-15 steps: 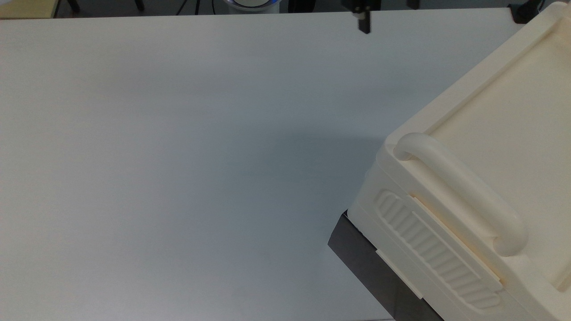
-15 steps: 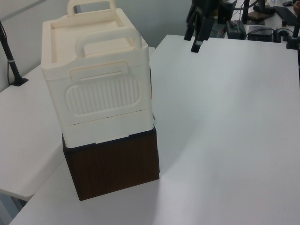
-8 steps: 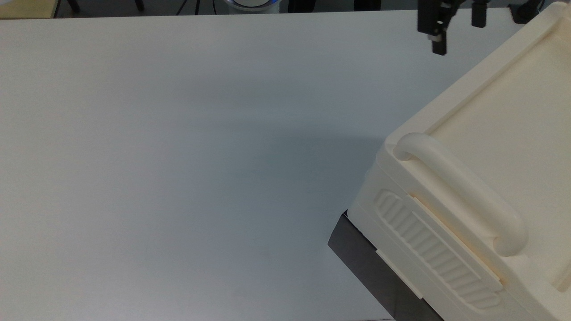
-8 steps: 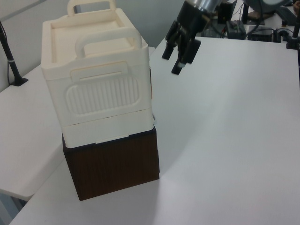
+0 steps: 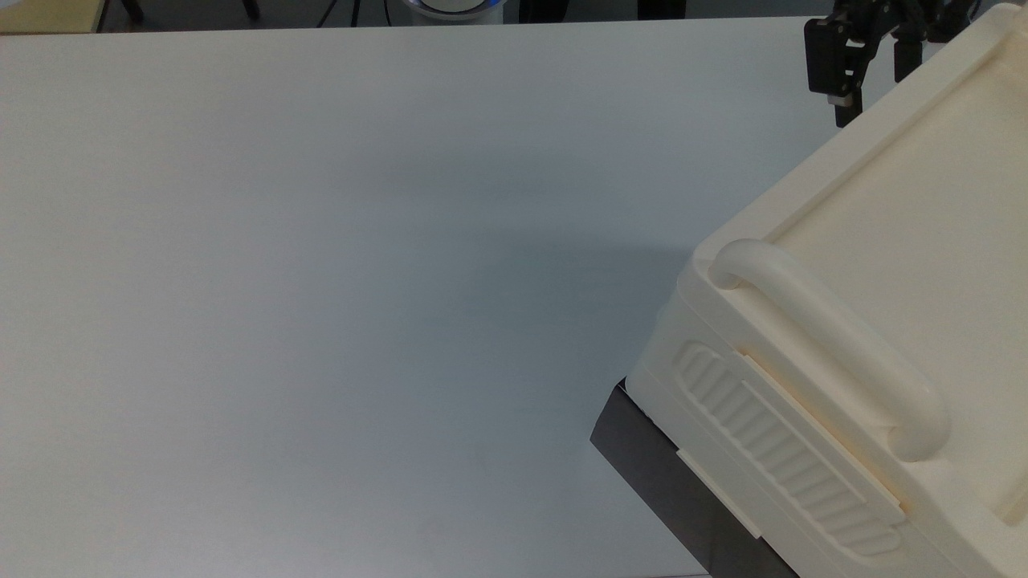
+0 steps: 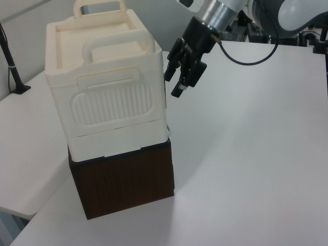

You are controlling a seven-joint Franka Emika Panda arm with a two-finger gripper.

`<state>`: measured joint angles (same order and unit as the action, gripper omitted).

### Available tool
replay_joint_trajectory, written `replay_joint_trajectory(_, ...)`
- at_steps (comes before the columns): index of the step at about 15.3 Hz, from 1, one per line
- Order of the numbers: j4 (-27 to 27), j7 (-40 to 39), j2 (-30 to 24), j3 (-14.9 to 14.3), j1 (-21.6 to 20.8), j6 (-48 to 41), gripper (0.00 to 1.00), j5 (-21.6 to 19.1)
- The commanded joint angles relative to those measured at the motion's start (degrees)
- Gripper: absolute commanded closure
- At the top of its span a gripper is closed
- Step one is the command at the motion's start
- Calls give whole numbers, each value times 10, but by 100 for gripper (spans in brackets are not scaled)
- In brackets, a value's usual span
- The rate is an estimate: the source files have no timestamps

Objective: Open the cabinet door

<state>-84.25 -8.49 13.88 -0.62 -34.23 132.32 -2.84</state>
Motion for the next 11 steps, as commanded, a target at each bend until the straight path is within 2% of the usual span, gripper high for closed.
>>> replay_joint_trajectory(1, 5, 42, 3, -9, -10, 9, 27, 3)
replay_joint_trajectory(5, 18, 44, 10, -10, -8, 10, 39, 1)
replay_joint_trajectory(11, 35, 40, 24, -17, -3, 12, 40, 1)
